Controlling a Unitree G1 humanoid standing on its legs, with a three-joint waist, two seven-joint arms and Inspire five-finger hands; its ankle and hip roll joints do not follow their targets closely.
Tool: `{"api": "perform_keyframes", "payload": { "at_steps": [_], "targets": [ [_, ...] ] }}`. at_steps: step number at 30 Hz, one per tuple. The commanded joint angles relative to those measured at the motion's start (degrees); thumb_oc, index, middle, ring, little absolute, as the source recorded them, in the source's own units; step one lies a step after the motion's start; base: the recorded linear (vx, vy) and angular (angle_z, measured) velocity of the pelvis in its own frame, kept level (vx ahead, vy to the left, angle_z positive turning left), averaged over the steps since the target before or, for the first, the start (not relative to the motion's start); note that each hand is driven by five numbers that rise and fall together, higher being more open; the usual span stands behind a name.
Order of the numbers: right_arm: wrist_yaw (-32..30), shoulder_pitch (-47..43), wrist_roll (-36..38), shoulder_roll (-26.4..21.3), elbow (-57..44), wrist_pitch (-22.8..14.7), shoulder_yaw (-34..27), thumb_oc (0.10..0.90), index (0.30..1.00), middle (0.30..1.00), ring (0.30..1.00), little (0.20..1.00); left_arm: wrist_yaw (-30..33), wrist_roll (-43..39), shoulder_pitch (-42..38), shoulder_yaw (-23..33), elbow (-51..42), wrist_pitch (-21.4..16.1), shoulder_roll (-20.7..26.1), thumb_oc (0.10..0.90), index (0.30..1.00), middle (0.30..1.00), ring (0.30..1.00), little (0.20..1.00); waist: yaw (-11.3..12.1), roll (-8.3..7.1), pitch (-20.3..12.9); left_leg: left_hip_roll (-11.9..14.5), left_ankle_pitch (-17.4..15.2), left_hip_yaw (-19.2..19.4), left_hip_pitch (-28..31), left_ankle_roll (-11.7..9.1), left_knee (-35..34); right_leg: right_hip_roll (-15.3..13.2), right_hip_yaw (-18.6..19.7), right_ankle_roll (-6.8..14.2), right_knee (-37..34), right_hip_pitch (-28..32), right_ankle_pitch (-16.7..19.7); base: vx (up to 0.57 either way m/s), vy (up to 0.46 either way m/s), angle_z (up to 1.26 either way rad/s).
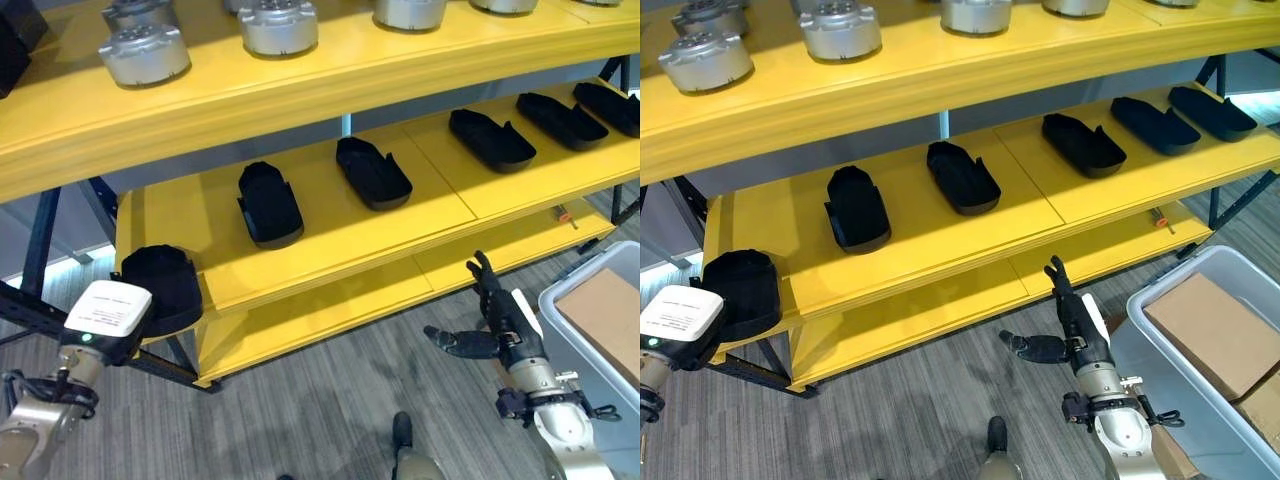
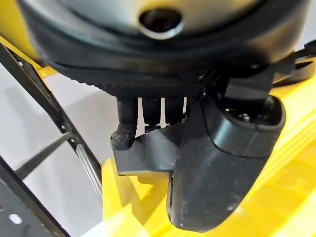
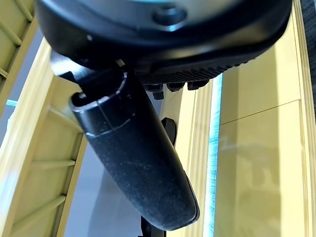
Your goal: Move parts from the plastic box to the shelf.
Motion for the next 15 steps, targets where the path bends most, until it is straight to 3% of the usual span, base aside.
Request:
{"api": "perform_keyframes", "payload": {
  "at_steps": [1, 15],
  "targets": [
    [-1.3, -8.8, 2.6, -1.8, -4.5, -6.5, -2.8, 0.900, 1.000, 1.000, 1.000, 1.000, 2.8, 0.9, -12.8, 4.8, 0.5, 3.2, 5.6, 0.400, 0.300, 0.300, 0.300, 0.300, -0.8, -1.08, 3.8, -0.1, -3.5, -1.9, 3.5, 1.3, -0.2, -4.6, -2.3, 5.5, 1.0, 6.1, -5.0, 0.00, 0.000, 0.00],
    [-1.8, -9.7, 2.4, -2.5, -4.9, -7.2, -1.8, 0.900, 1.000, 1.000, 1.000, 1.000, 2.6, 2.8, -18.6, -1.6, 3.2, 2.9, 9.7, 0.400, 0.300, 0.300, 0.300, 0.300, -1.9, -0.96, 6.3, -0.9, -3.6, -1.0, 2.3, 1.6, -0.2, -5.2, -1.2, 6.0, 1.0, 3.8, -4.1, 0.00, 0.016, -0.03]
  ]
}}
